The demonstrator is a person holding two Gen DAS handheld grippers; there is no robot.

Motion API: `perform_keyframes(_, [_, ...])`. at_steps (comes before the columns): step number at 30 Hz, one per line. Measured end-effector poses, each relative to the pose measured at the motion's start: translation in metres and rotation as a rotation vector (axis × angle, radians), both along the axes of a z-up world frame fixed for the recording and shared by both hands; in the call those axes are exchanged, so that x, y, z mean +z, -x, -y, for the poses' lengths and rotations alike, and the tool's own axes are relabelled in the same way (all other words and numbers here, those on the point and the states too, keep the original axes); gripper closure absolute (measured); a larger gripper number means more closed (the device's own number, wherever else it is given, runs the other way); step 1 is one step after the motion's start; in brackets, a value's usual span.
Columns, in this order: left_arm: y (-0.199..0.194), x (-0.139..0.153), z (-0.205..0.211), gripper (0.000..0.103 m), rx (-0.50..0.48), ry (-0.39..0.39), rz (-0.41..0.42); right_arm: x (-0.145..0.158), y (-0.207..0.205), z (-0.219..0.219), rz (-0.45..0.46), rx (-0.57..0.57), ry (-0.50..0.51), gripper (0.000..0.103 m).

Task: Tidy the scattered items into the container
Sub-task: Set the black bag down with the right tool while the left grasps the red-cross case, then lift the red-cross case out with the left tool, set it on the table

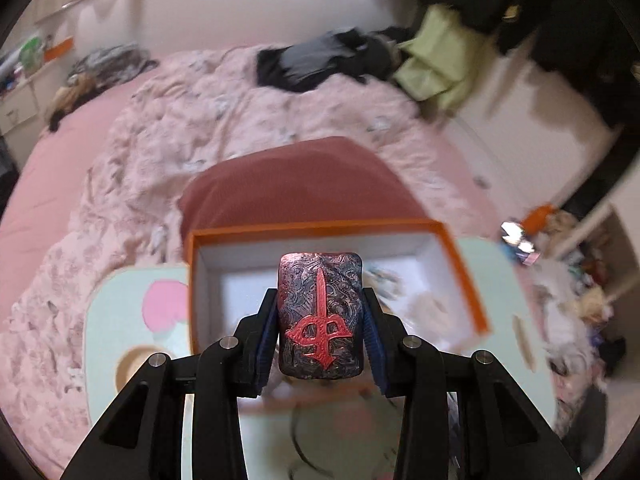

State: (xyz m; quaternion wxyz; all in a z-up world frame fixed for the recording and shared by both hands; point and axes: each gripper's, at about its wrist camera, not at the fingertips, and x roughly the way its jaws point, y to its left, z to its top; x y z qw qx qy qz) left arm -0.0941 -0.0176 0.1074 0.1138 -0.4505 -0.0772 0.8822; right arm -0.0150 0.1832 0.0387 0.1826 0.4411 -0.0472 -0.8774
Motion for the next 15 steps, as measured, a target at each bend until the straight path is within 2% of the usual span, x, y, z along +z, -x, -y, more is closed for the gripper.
perform_keyframes(3, [-0.034,-0.013,-0.007,0.065,-0.066,-0.028,0.007,0.002,-0.002,-0.005,-0.008,-0.048,0.013,0.068])
perform_keyframes(4, [-0.042,-0.02,-0.008,0.065,-0.081,-0.042,0.021,0.003,-0.002,-0.007,-0.011,-0.062,0.021,0.061])
perform_keyframes(5, [-0.049,-0.028,-0.009,0.065,-0.09,-0.059,0.037,0.003,-0.002,-0.009,-0.012,-0.074,0.031,0.046])
perform_keyframes(7, [-0.061,-0.045,-0.008,0.065,-0.081,-0.08,0.056,0.002,-0.002,-0.011,-0.006,-0.089,0.046,0.026])
perform_keyframes(11, [-0.078,-0.061,-0.013,0.065,-0.039,-0.019,0.009,-0.001,-0.004,-0.007,0.008,-0.088,0.025,0.026])
perform_keyframes(15, [-0.076,-0.077,-0.024,0.065,-0.055,0.036,0.032,-0.005,-0.001,-0.003,0.028,-0.081,0.003,0.026])
